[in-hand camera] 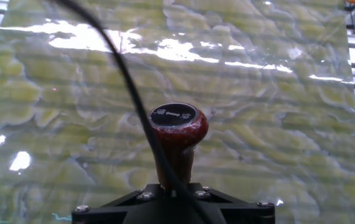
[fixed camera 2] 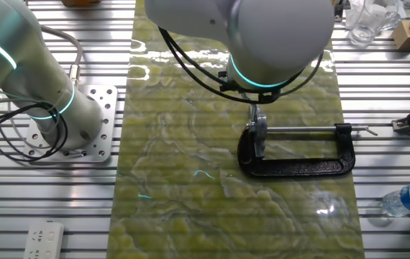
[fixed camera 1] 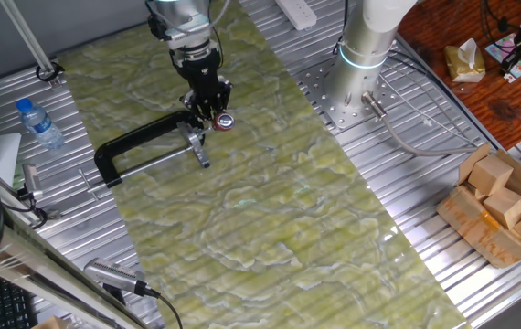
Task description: Pull up the lever
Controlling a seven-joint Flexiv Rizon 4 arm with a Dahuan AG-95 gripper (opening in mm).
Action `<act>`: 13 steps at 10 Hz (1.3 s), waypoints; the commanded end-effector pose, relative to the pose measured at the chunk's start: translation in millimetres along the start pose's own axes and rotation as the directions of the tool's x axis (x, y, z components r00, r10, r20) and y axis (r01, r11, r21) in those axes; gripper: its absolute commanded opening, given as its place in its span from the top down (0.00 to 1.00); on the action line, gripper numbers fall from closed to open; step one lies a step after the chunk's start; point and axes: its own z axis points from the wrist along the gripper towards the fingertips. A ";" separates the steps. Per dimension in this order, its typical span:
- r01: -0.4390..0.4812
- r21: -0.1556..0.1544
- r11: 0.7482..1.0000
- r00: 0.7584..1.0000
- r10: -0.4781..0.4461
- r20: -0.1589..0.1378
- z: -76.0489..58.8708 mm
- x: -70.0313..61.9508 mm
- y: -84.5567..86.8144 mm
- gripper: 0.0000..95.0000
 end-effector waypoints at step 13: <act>0.044 0.036 0.998 0.993 -0.048 0.110 -21.9 12.0 2.9 1.00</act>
